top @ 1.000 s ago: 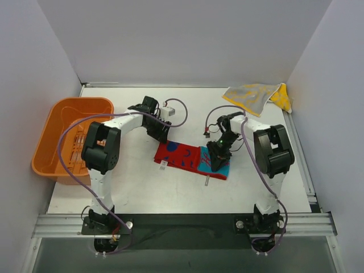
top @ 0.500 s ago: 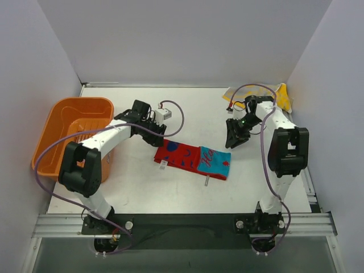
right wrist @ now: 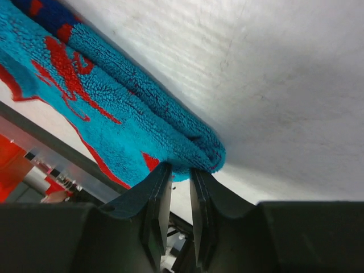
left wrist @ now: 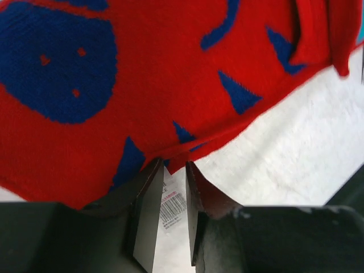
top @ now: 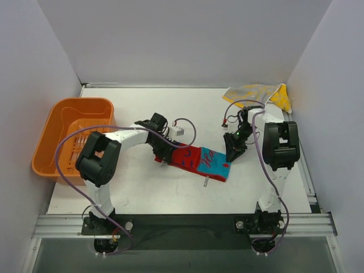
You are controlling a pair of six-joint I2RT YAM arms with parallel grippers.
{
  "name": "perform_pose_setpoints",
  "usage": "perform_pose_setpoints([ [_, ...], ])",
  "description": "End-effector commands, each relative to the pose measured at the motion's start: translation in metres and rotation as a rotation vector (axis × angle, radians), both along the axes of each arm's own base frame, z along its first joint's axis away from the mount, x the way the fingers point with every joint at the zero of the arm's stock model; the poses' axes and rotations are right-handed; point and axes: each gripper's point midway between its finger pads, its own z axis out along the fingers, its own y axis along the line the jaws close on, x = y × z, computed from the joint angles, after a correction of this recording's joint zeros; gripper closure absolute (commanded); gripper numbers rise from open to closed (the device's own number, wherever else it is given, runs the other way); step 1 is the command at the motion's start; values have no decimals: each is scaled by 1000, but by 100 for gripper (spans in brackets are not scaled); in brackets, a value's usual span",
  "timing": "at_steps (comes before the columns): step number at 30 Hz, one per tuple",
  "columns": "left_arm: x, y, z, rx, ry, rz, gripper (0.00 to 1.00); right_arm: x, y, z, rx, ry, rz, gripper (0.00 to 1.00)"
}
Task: Roll the towels
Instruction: Fold the towel
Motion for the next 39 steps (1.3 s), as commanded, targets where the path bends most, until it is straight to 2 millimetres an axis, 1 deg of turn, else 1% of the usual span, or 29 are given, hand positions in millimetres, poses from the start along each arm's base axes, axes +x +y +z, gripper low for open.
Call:
perform_pose_setpoints([
  [1, 41, -4, -11, 34, -57, 42, 67, -30, 6, 10, 20, 77, 12, 80],
  [3, 72, -9, -7, 31, -112, 48, 69, -41, 19, 12, 48, 100, 19, 80],
  [4, 83, -5, -21, 48, -102, 58, 69, -49, 25, 11, 59, 113, 25, 80],
  [5, 115, -13, -5, 25, -171, 71, 69, -54, 31, 11, 71, 120, 33, 79],
  [7, 145, -9, -8, 4, -178, 100, 68, -66, 56, 21, 149, 150, 48, 74],
  [8, 168, -14, 10, -33, -226, 112, 66, -69, 66, 27, 195, 159, 47, 71],
  [9, 176, -17, 15, -64, -222, 114, 62, -70, 76, 35, 248, 166, 40, 64],
  [10, 187, -10, 23, -90, -237, 129, 57, -70, 88, 48, 328, 176, 10, 62],
  [11, 190, -13, 35, -134, -242, 119, 48, -68, 92, 55, 366, 174, -4, 61],
  [12, 195, -12, 55, -167, -278, 113, 44, -65, 92, 60, 386, 169, -21, 60],
  [13, 197, -7, 66, -196, -293, 111, 41, -62, 92, 68, 404, 141, -25, 60],
  [15, 184, -6, 92, -260, -338, 64, 33, -56, 87, 74, 420, 101, -34, 60],
  [17, 166, -5, 100, -286, -359, 16, 30, -45, 79, 81, 428, 49, -59, 60],
  [18, 158, -5, 122, -296, -431, -30, 28, -37, 76, 83, 420, 24, -65, 61],
  [19, 137, -1, 105, -275, -397, -52, 28, -28, 73, 81, 410, 2, -78, 61],
  [20, 128, 0, 105, -259, -411, -73, 28, -23, 68, 74, 363, -13, -76, 61],
  [21, 113, -4, 115, -259, -458, -126, 27, -13, 67, 71, 343, -41, -71, 63],
  [22, 96, -1, 100, -238, -432, -143, 27, -10, 66, 61, 323, -27, -70, 64],
  [23, 86, 0, 97, -226, -435, -155, 27, -8, 66, 54, 296, -19, -70, 65],
  [24, 76, -6, 105, -235, -462, -181, 27, -7, 65, 48, 282, -10, -71, 66],
  [25, 62, -3, 93, -224, -433, -187, 27, -6, 65, 38, 272, 6, -69, 67],
  [26, 55, -3, 92, -220, -431, -192, 27, -8, 68, 33, 266, 16, -58, 68],
  [27, 50, -6, 99, -229, -448, -197, 27, -8, 69, 26, 252, 14, -48, 69],
  [29, 37, -3, 91, -214, -432, -206, 27, -15, 72, 13, 230, 49, -34, 72],
  [31, 28, -4, 96, -217, -467, -237, 27, -27, 79, 1, 209, 78, -12, 74],
  [34, 11, -1, 96, -202, -523, -317, 27, -49, 89, -6, 206, 127, 14, 75],
  [35, 4, 1, 91, -187, -539, -358, 27, -57, 93, -6, 212, 145, 20, 76],
  [36, -1, 1, 96, -185, -562, -381, 27, -65, 98, -4, 220, 159, 31, 76],
  [39, -23, -3, 95, -174, -603, -491, 28, -83, 113, 14, 293, 219, 6, 75],
])
